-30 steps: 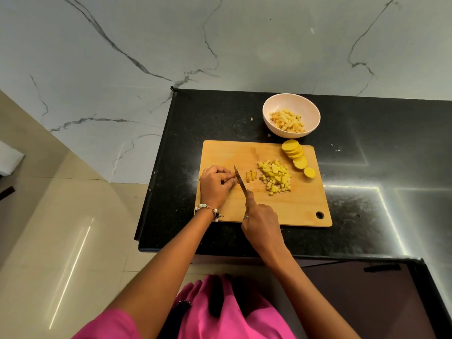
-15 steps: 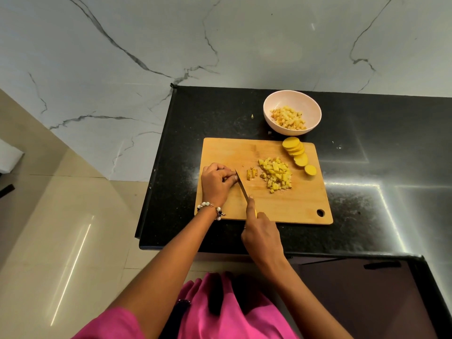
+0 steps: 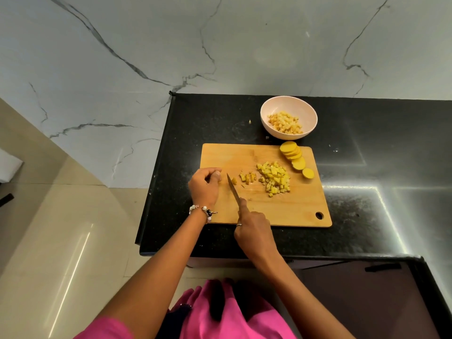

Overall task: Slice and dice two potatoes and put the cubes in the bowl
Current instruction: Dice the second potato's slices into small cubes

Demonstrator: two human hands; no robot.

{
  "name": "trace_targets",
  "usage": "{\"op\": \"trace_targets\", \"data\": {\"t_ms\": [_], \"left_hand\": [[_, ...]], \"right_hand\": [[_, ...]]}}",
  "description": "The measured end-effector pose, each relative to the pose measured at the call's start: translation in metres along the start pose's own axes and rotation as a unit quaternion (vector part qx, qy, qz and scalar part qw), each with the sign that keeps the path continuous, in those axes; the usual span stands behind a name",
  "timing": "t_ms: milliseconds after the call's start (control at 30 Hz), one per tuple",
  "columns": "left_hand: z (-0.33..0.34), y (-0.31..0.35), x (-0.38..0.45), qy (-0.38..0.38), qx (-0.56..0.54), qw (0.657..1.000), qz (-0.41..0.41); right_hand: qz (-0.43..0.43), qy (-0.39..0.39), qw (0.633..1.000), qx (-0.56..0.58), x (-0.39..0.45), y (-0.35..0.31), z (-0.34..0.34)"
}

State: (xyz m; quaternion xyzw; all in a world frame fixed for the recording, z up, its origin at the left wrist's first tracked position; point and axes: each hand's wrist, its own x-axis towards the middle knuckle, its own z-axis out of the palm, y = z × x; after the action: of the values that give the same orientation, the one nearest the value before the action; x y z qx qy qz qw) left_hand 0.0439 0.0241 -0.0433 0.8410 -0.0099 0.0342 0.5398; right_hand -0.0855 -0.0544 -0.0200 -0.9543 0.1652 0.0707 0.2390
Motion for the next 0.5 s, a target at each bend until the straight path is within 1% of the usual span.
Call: {"op": "trace_targets", "data": {"t_ms": [100, 300, 400, 500], "left_hand": [[0.001, 0.001, -0.001, -0.005, 0.003, 1.0, -0.008], [0.003, 0.002, -0.001, -0.007, 0.009, 1.0, -0.004], [0.005, 0.004, -0.002, -0.011, 0.019, 1.0, 0.001], [0.007, 0.006, -0.003, -0.022, 0.024, 0.999, 0.003]], "right_hand": [[0.016, 0.012, 0.999, -0.028, 0.004, 0.005, -0.004], [0.066, 0.058, 0.996, -0.008, 0.008, 0.038, -0.021], [0.078, 0.077, 0.994, 0.02, 0.007, 0.048, -0.029], [0.073, 0.11, 0.988, 0.078, 0.003, 0.052, -0.034]]}}
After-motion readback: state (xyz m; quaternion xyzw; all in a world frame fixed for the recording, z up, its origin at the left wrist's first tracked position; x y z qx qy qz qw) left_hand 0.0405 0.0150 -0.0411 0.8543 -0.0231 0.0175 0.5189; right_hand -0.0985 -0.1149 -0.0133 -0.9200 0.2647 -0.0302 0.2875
